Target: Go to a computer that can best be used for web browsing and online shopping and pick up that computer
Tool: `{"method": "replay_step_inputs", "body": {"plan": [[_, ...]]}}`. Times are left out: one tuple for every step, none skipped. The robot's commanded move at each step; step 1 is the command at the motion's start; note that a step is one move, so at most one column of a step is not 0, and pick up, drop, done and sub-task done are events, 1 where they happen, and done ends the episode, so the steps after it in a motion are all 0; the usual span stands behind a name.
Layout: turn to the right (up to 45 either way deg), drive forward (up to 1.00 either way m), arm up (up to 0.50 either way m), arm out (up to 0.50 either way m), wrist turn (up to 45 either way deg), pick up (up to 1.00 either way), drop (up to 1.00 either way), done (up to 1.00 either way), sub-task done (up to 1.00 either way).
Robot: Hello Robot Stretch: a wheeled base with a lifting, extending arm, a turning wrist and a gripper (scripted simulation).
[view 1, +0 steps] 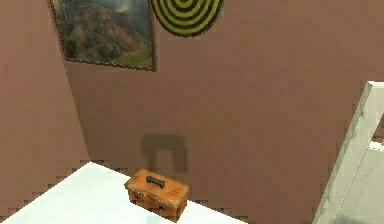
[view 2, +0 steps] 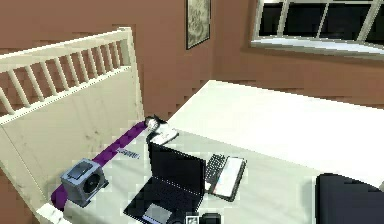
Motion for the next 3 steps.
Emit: {"method": "replay_step_inputs", "body": {"plan": [[0.0, 0.00, 0.00, 0.00, 45.0, 0.00, 0.00, 0.00, 0.00], [0.0, 0.00, 0.00, 0.00, 45.0, 0.00, 0.00, 0.00, 0.00], [0.0, 0.00, 0.00, 0.00, 45.0, 0.00, 0.00, 0.00, 0.00]]}}
